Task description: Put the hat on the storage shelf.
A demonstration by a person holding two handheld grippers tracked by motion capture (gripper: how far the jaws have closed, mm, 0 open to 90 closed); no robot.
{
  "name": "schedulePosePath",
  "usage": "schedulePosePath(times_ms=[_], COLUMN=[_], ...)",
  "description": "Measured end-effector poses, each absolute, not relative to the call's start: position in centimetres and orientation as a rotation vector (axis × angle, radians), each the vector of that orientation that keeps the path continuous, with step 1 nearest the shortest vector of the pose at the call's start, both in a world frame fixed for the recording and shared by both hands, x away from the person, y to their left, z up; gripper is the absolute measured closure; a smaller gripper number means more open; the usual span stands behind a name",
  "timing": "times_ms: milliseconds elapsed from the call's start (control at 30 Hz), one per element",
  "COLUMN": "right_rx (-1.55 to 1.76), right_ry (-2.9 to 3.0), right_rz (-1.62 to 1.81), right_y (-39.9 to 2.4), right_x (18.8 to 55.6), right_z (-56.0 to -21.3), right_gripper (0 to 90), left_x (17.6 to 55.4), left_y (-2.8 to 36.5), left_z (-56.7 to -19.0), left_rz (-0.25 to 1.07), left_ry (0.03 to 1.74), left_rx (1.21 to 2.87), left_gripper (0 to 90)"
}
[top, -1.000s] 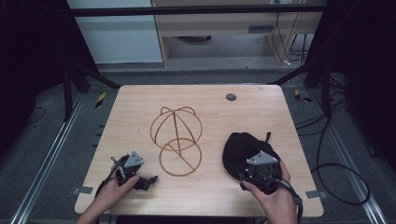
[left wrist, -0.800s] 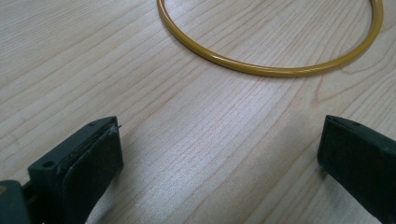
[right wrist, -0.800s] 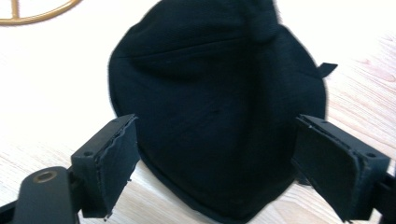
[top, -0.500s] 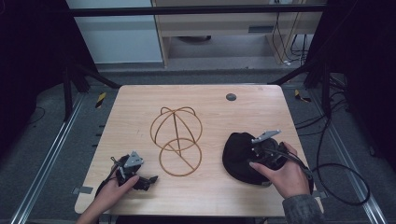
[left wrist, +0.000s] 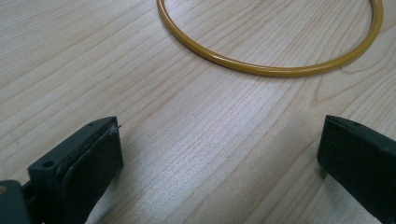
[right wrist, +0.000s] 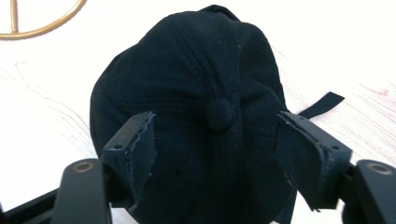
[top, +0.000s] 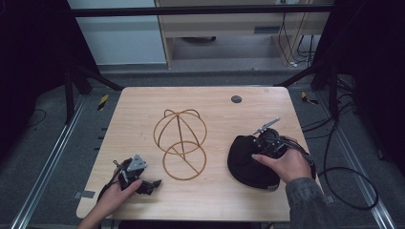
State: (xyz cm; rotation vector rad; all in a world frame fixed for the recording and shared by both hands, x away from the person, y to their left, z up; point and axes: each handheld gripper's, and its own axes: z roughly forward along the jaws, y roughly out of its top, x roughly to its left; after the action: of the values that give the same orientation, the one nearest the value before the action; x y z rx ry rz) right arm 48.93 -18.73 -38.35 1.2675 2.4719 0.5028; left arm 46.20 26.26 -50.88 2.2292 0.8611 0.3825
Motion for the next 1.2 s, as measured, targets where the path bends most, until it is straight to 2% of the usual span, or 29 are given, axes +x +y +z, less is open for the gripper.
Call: schedulePosePath(times_ms=[300,500,600,633,700,733,900,1200], right_rx=[1.281,1.276,1.266,1.262,1.254,1.256,1.255,1.227], right_ry=[2.559,2.602,2.623,2.633,2.648,2.655,2.631,2.485], right_rz=[0.434,0.368,0.356,0.356,0.374,0.388,0.446,0.737], right_y=[-18.1,-17.9,-17.9,-18.1,-18.2,-18.3,-18.7,-19.5], right_x=[50.9,51.8,52.1,52.3,52.3,52.2,51.7,49.4], right_z=[-38.2,-38.5,-39.0,-39.2,-39.2,-39.2,-38.2,-33.2], right_gripper=[33.1,40.5,49.7,62.2,74.4,76.1,77.3,77.4], left_x=[46.2,46.2,46.2,46.2,46.2,46.2,46.2,46.2], left_y=[26.3,26.2,26.2,26.2,26.2,26.2,26.2,26.2], left_z=[-50.9,-50.9,-50.9,-50.9,-50.9,-50.9,-50.9,-50.9], left_rz=[0.383,0.383,0.383,0.383,0.382,0.382,0.381,0.382], left_ry=[0.862,0.865,0.865,0.865,0.865,0.865,0.862,0.861], left_rx=[2.227,2.223,2.223,2.223,2.222,2.223,2.223,2.224], left_gripper=[0.0,0.0,0.0,0.0,0.0,0.0,0.0,0.0])
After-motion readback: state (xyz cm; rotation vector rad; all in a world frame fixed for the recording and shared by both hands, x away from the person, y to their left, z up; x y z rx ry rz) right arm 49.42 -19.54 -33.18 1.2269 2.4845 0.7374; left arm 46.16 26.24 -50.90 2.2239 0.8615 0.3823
